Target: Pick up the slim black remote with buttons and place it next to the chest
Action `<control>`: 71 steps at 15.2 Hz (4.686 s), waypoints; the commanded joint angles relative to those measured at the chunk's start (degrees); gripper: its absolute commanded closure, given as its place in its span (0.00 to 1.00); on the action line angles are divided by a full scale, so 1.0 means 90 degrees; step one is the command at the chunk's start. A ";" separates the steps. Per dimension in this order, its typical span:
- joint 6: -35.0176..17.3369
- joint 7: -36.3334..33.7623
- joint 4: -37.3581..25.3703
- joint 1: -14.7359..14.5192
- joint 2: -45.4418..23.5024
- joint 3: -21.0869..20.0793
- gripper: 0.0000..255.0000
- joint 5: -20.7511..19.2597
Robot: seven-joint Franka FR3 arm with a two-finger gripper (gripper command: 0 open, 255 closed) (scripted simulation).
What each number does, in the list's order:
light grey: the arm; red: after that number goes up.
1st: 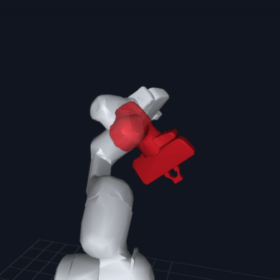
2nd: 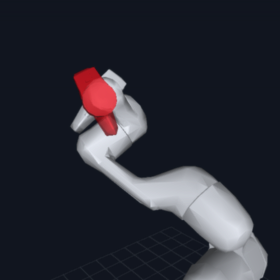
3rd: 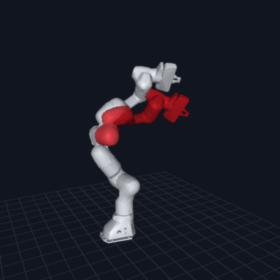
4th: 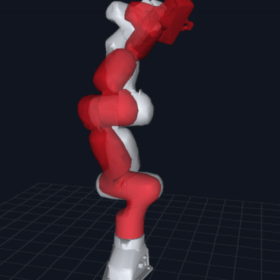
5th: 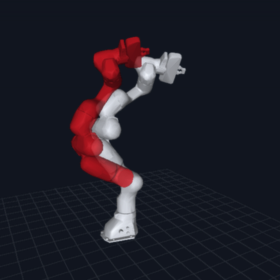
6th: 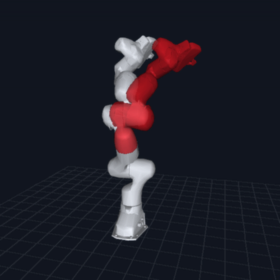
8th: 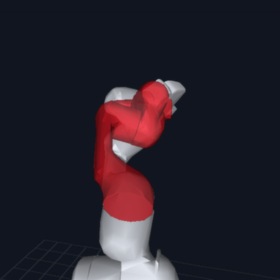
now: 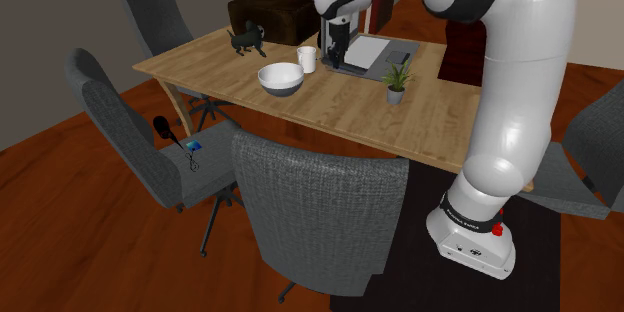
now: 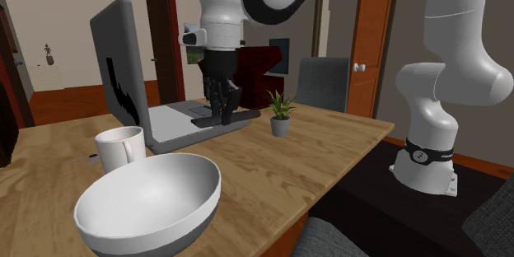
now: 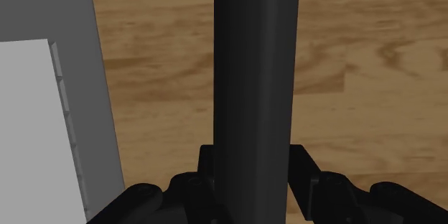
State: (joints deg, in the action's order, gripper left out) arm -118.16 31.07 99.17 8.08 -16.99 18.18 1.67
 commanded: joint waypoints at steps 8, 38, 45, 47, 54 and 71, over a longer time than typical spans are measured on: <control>0.0704 -0.0004 -0.0534 -0.0005 0.0178 0.0025 1.00 -0.0059; 0.3460 0.0150 -0.3656 0.0201 -0.0194 0.0078 1.00 0.0073; 0.4360 0.0227 -0.5043 0.0405 -0.0690 0.0084 1.00 0.0241; 0.4686 0.0250 -0.5596 0.0505 -0.0918 0.0080 1.00 0.0318; 0.4598 0.0546 -0.4904 0.0546 -0.0292 0.0223 1.00 0.0184; 0.3597 0.2218 -0.1441 0.1161 0.2431 0.0988 1.00 -0.0719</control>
State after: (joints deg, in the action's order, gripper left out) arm -85.36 50.03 84.83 18.07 3.75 26.61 -4.35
